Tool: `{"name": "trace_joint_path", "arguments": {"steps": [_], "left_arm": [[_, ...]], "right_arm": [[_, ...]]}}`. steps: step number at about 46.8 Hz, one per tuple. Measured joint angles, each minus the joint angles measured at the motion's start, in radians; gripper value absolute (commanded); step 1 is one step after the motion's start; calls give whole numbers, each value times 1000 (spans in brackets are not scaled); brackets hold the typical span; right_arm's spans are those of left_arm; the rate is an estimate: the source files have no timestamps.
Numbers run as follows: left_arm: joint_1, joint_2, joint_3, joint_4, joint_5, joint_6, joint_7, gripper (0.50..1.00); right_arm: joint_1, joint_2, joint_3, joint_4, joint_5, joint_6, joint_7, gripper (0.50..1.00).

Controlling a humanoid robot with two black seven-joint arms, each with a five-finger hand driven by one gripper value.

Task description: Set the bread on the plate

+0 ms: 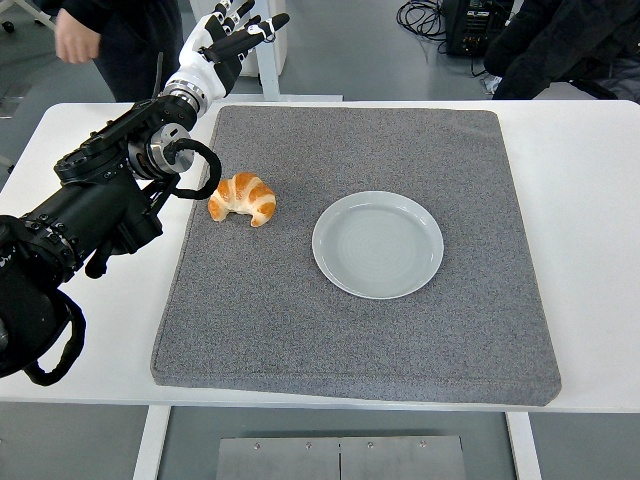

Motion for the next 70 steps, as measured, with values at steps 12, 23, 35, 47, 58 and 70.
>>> {"name": "trace_joint_path", "arguments": {"steps": [12, 23, 35, 47, 58, 70], "left_arm": [[-2, 0, 0, 0, -1, 2, -2, 999], [-6, 0, -1, 0, -4, 4, -4, 999], [-17, 0, 3, 0, 4, 31, 0, 999], [-67, 0, 278, -57, 92, 20, 3, 999], [-85, 127, 330, -371, 135, -28, 92, 999], [-166, 277, 409, -528, 379, -25, 111, 999]], "right_arm": [[0, 0, 0, 0, 0, 0, 0, 1000], [0, 0, 0, 0, 0, 0, 0, 1000], [0, 0, 0, 0, 0, 0, 0, 1000], [0, 0, 0, 0, 0, 0, 0, 1000], [0, 0, 0, 0, 0, 0, 0, 1000], [0, 0, 0, 0, 0, 0, 0, 1000]]}}
